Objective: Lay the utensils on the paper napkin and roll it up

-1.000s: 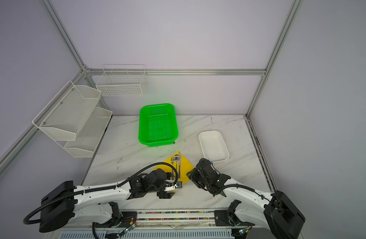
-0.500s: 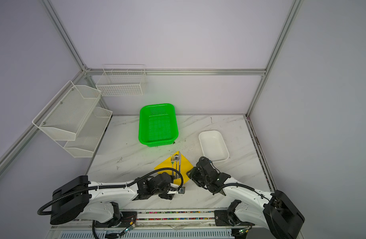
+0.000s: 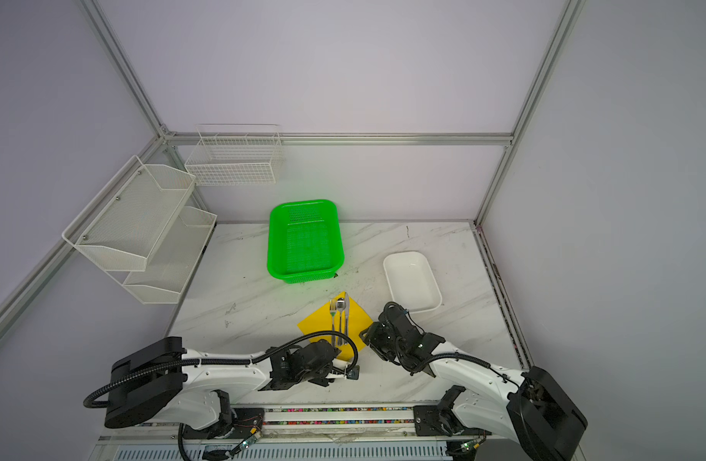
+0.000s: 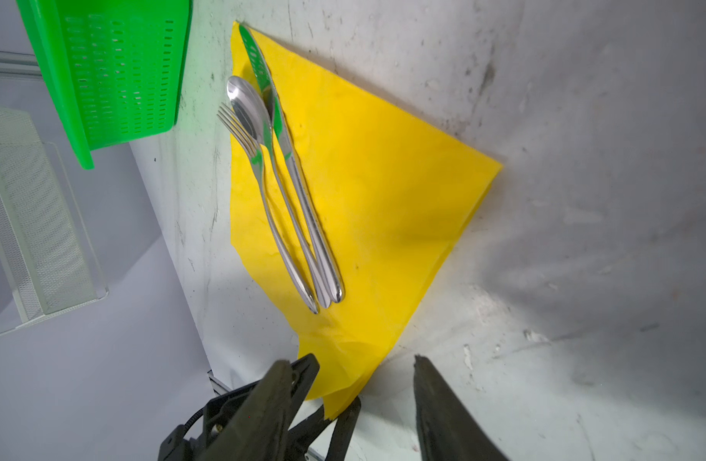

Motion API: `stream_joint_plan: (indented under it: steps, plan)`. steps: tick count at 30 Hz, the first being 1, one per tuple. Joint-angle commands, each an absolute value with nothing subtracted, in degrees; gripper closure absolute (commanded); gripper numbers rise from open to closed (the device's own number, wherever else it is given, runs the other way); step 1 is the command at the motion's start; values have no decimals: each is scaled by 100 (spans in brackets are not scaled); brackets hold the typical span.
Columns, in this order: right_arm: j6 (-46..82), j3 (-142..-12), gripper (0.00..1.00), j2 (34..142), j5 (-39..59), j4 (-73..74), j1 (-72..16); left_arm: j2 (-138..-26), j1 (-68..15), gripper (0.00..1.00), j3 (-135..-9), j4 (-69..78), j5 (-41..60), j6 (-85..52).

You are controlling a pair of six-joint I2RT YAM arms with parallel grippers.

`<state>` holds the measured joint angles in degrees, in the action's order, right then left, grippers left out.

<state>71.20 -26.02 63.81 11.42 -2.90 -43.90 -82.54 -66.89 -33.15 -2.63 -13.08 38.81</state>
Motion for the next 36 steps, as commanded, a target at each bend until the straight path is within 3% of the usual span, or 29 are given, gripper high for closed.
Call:
stream_joint_plan:
  steps: [1,14,23,36]
  plan:
    - [7108,-2686,48,6417,1120,-455,-4350,-8227,-6698,51,-3097,-541,-1499,3973]
    - [7107,-2704,48,6379,1133,-512,-4351,-8149,-6698,72,-3195,-792,-1555,3922]
    - [7071,-2683,49,6343,1072,-642,-4347,-7894,-6648,93,-3382,-986,-1393,3580]
    - [6742,-2876,55,6310,898,-1169,-4351,-7816,-6071,100,-3747,-1194,-448,2976]
